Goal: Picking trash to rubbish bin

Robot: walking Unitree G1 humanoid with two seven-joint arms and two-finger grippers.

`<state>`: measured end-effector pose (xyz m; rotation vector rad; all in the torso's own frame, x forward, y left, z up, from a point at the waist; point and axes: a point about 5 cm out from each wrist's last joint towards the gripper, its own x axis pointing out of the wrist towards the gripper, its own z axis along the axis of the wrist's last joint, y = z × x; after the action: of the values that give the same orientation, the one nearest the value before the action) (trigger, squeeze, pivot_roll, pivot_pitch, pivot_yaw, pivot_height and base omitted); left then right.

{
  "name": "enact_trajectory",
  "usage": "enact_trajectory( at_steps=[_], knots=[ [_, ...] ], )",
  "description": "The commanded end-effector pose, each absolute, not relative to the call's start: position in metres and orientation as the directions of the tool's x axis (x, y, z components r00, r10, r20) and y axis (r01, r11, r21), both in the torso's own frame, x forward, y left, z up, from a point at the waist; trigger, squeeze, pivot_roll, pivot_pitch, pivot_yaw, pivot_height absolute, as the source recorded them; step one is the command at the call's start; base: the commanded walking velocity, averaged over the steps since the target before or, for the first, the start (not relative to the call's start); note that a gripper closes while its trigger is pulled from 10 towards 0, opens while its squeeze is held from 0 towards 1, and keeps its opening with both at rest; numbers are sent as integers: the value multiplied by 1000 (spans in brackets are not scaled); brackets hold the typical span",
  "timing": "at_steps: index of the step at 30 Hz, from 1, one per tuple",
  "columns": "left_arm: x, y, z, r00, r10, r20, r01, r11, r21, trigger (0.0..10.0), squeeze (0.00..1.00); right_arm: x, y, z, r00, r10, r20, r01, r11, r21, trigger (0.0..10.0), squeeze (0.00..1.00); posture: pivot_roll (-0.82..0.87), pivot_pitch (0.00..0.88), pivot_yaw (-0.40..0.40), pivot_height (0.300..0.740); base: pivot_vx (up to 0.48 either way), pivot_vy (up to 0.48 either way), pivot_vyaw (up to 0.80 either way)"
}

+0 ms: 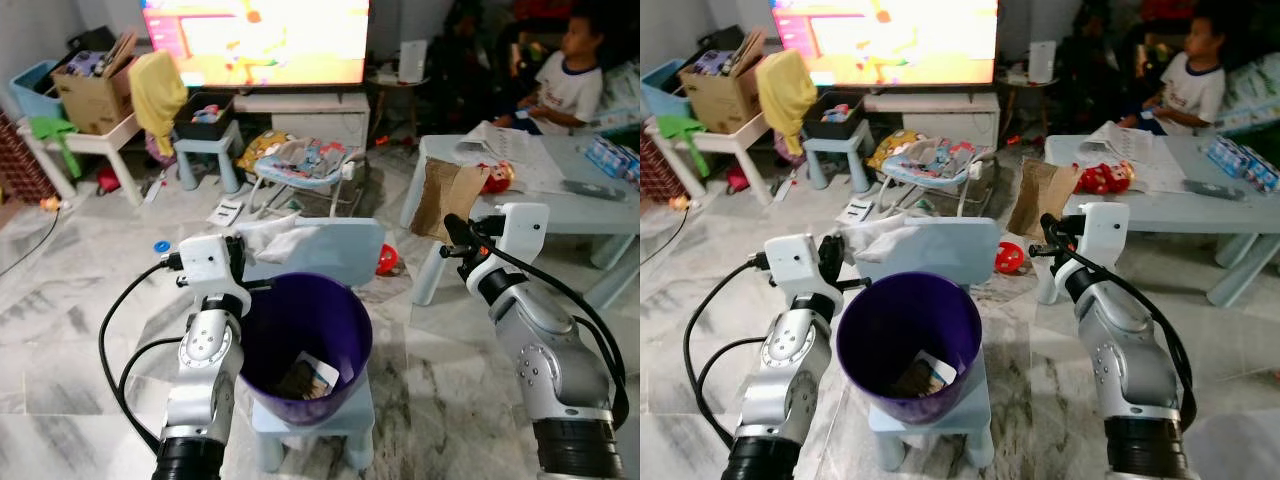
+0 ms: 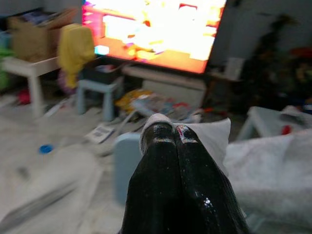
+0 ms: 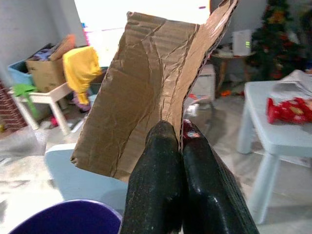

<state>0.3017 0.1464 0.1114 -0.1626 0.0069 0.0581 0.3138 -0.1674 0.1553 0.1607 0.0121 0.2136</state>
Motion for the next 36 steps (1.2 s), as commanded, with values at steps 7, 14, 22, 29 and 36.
enact_trajectory(
  at_steps=[7, 14, 22, 29, 36],
  knots=[
    [304, 144, 105, 998, 46, -43, -52, 988, -148, 0, 0, 314, -162, 160, 971, 237, 25, -238, 959, 154, 10000, 0, -24, 0, -13, 740, 0, 0, 70],
    [307, 141, 76, 988, -1, -156, -31, 980, -198, 0, 0, 310, -164, 160, 972, 235, 22, -236, 961, 145, 10000, 0, -51, 0, -19, 740, 0, 0, 0],
    [311, 130, 59, 969, -57, -241, -9, 964, -267, 2627, 0, 305, -172, 163, 975, 222, 12, -222, 967, 123, 10000, 0, -80, 10, -28, 740, 0, 0, 0],
    [313, 120, 37, 935, -93, -343, -45, 926, -374, 1882, 0, 292, -175, 164, 972, 235, -16, -233, 969, 87, 10000, 0, -154, 54, -50, 740, 0, 0, 0],
    [310, 111, 24, 910, -114, -398, -72, 903, -424, 3412, 0, 282, -181, 164, 971, 234, -42, -231, 971, 66, 10000, 0, -182, 58, -68, 740, 0, 0, 0]
  ],
)
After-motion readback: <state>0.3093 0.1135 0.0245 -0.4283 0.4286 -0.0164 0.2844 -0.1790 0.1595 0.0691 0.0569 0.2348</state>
